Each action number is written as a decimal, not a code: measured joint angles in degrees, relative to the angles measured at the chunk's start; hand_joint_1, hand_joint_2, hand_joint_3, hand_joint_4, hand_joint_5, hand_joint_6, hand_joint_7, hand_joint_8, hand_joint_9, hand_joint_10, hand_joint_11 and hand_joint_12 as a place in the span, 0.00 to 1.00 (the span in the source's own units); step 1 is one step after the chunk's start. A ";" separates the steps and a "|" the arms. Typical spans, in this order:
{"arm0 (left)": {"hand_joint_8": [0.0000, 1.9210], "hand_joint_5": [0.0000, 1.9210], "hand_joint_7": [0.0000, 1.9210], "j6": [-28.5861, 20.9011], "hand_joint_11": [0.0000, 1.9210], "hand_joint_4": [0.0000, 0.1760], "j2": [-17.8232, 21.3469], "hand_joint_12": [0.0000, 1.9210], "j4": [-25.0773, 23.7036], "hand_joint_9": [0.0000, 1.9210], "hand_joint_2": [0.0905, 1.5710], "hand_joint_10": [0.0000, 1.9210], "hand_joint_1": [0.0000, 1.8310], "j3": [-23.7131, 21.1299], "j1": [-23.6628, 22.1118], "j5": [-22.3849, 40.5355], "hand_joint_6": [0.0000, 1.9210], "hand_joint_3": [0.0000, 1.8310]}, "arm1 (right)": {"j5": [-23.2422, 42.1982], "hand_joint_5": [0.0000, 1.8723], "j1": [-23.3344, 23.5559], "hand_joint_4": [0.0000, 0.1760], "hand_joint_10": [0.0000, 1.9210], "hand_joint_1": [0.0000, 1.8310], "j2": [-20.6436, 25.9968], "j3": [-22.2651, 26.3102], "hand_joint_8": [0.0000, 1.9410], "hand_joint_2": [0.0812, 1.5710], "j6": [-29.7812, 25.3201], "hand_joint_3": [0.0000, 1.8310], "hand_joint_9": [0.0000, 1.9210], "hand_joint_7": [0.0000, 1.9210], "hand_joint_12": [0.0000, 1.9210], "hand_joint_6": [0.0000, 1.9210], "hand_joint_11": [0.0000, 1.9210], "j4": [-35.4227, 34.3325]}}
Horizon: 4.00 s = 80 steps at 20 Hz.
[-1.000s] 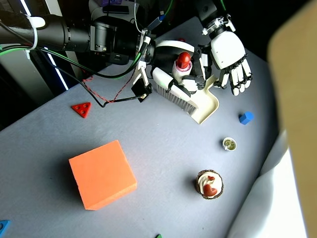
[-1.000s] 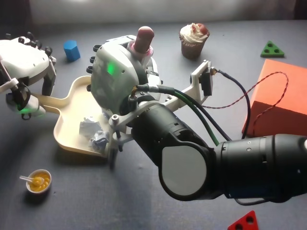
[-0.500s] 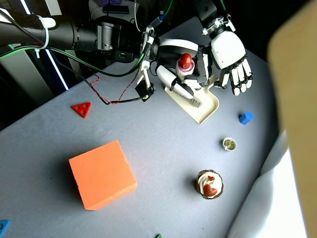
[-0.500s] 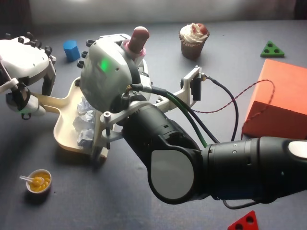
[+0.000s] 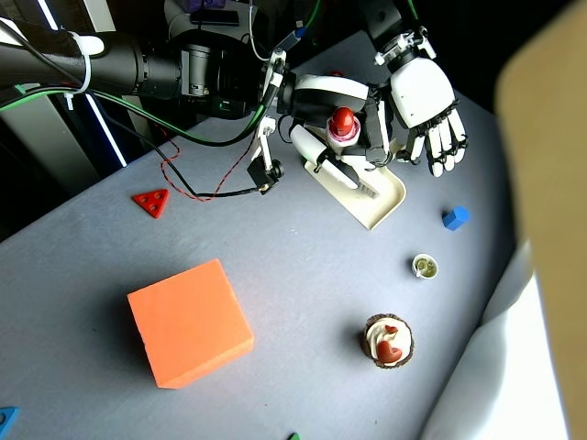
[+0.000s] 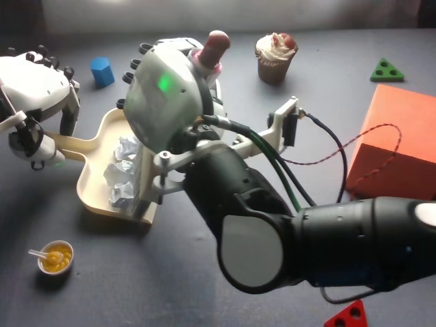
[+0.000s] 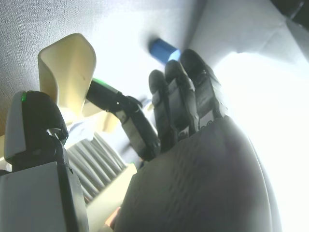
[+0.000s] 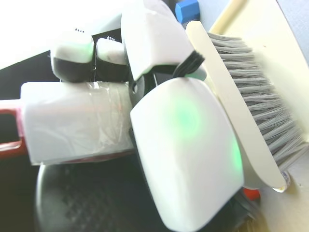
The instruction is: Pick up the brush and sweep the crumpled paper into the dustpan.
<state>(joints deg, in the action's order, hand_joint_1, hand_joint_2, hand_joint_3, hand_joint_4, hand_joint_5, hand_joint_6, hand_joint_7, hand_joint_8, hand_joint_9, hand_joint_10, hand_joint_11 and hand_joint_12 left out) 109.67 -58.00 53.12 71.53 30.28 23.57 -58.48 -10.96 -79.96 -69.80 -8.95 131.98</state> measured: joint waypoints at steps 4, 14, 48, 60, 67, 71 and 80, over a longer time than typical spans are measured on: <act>0.00 0.53 0.18 0.00 0.01 0.00 0.00 0.26 0.00 0.13 0.68 0.00 0.60 0.00 0.00 0.02 0.48 0.00 | -0.42 0.54 -0.07 1.00 1.00 0.88 3.13 1.60 1.00 0.74 -1.92 0.00 0.56 0.52 1.00 1.00 0.63 0.02; 0.00 0.52 0.18 -0.11 0.00 0.00 0.00 0.30 0.07 0.14 0.69 0.00 0.60 0.02 0.00 0.09 0.50 0.00 | 4.57 0.54 -0.09 1.00 1.00 0.87 7.58 4.07 1.00 0.73 1.11 0.00 0.57 0.54 1.00 1.00 0.63 0.02; 0.00 0.52 0.18 -1.97 0.00 0.00 -0.76 0.33 0.28 0.14 0.69 0.00 0.60 -0.04 1.40 1.81 0.49 0.00 | -1.92 0.54 1.09 1.00 1.00 0.88 7.37 2.25 1.00 0.74 -10.51 0.00 0.57 0.54 1.00 1.00 0.63 5.05; 0.00 0.21 0.15 -1.97 0.00 0.22 -0.76 0.24 0.00 0.12 0.63 0.00 0.44 -0.04 1.38 1.97 0.00 0.00 | 10.49 0.55 1.84 1.00 1.00 0.86 15.02 3.98 1.00 0.74 -6.25 0.00 0.58 0.53 1.00 1.00 0.63 5.27; 0.00 0.19 0.14 -1.95 0.01 0.34 -0.63 0.24 -0.66 0.12 0.62 0.00 0.41 -0.04 0.90 1.81 0.01 0.00 | 11.10 0.64 0.68 0.00 1.00 0.65 16.92 3.74 1.00 0.63 -9.46 0.00 0.57 0.53 1.00 0.33 0.60 5.70; 0.00 0.20 0.15 -1.95 0.02 0.36 -0.22 0.23 -1.60 0.13 0.61 0.00 0.42 0.02 -0.74 1.68 0.00 0.00 | 17.77 0.33 -1.14 0.07 1.00 0.58 21.29 4.44 1.00 0.47 -18.08 0.00 0.41 0.38 1.00 0.96 0.45 5.68; 0.00 0.20 0.14 -1.95 0.02 0.28 1.62 0.23 -6.43 0.12 0.62 0.00 0.41 0.59 -9.92 -5.27 0.00 0.00 | 36.68 0.00 6.54 0.00 0.00 0.33 26.45 12.37 0.00 0.37 -20.48 0.01 0.00 0.00 0.02 0.00 0.00 -11.08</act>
<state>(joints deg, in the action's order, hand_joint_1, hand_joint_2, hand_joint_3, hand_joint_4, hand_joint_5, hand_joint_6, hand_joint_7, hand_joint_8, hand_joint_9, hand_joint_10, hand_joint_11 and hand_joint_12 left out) 107.72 -56.38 46.70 72.12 20.36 18.31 -21.80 -4.43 -53.52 -57.43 -29.43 120.90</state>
